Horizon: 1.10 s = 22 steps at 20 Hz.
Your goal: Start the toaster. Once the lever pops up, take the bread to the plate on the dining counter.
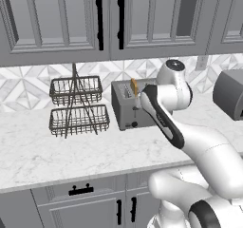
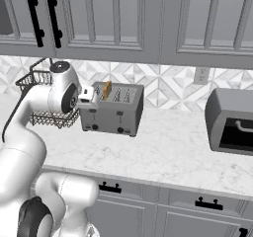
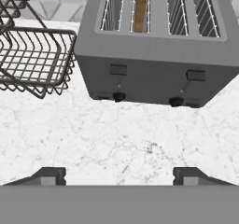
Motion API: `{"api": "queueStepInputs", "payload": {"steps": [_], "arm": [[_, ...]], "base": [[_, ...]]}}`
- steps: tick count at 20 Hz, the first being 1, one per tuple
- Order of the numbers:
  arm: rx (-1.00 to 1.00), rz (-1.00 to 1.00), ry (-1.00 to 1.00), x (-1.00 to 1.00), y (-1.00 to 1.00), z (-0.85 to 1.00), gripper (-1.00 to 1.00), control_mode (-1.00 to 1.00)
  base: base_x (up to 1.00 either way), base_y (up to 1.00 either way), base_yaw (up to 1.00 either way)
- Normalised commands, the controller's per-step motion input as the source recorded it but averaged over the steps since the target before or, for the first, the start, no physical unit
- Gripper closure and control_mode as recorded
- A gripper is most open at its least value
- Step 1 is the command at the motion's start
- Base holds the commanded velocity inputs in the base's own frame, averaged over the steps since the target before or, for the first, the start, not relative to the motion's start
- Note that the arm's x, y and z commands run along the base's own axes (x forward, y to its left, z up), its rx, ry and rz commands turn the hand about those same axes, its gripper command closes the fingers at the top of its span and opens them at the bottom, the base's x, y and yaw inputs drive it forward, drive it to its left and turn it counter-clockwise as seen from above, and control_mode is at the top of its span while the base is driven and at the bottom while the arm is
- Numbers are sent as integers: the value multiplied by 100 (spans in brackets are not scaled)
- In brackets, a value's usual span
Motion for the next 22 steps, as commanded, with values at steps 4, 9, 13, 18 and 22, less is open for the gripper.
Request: {"api": "queueStepInputs", "payload": {"steps": [4,9,13,18,22], "arm": [[0,0,0,8,0,-2,100,-100],[0,0,0,16,11,0,100,-100],[0,0,0,38,25,0,100,-100],[0,0,-5,18,4,-1,100,-100],[-5,0,-9,0,-3,-20,100,-100]], "base": [[0,0,0],[0,0,0],[0,0,0],[0,0,0],[0,0,0]]}}
